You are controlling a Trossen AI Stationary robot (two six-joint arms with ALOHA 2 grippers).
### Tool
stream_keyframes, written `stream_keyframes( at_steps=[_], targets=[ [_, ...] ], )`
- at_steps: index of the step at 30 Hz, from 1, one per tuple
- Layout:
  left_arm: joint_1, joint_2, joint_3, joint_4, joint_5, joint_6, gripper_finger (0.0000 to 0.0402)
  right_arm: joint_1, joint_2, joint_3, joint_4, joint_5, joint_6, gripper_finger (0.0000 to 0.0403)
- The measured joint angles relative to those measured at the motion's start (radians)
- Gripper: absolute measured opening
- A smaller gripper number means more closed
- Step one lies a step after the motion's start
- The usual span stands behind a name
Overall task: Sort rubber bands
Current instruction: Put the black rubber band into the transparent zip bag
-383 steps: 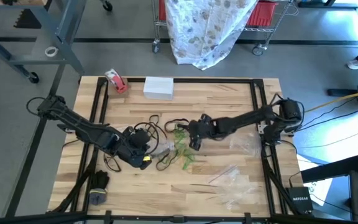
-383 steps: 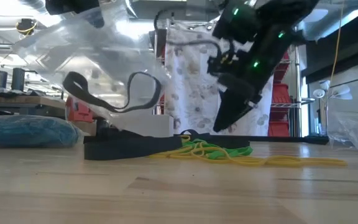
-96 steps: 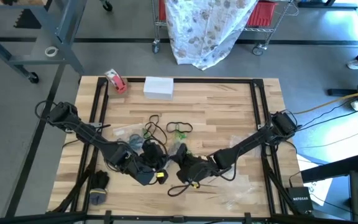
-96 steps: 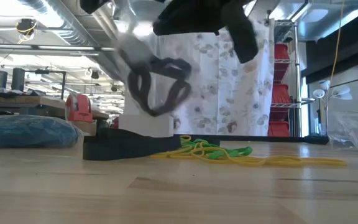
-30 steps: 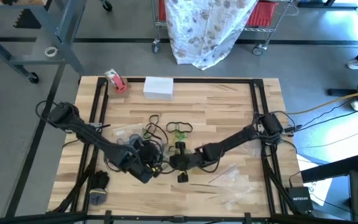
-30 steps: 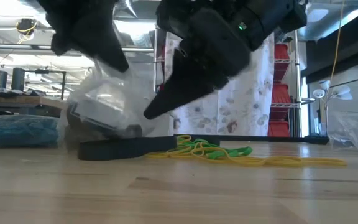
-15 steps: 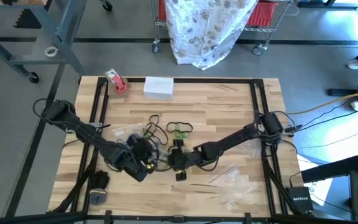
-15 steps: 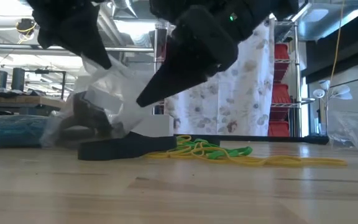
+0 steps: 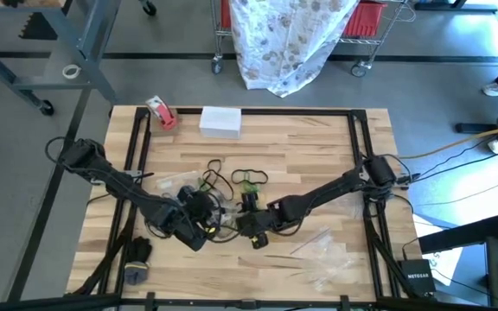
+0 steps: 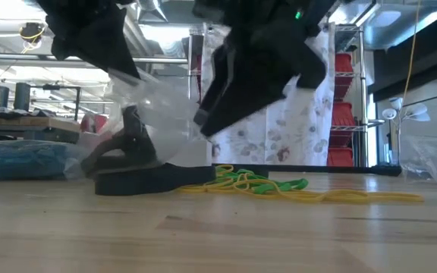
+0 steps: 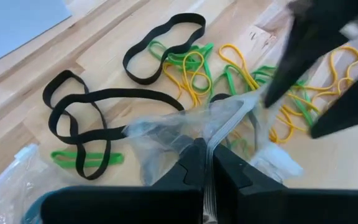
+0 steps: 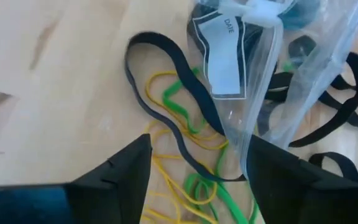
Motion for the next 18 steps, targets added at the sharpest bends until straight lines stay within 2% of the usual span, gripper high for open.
stream_keyframes(
  at_steps=[8,13,18],
  targets=[
    [0.001,0.0,0.0,-0.013,-0.001,0.007,0.0001,0.036,-0.05,-0.004,0.027,0.114,-0.022,0.0236],
    [-0.006,0.0,-0.001,-0.016,0.0,-0.003,0.0001,0.045,-0.07,-0.004,0.005,0.095,0.009,0.0236],
    [-0.008,0.0,-0.001,-0.055,0.001,-0.019,0.0001,0.051,-0.071,-0.02,0.015,0.025,0.008,0.0236]
  ],
)
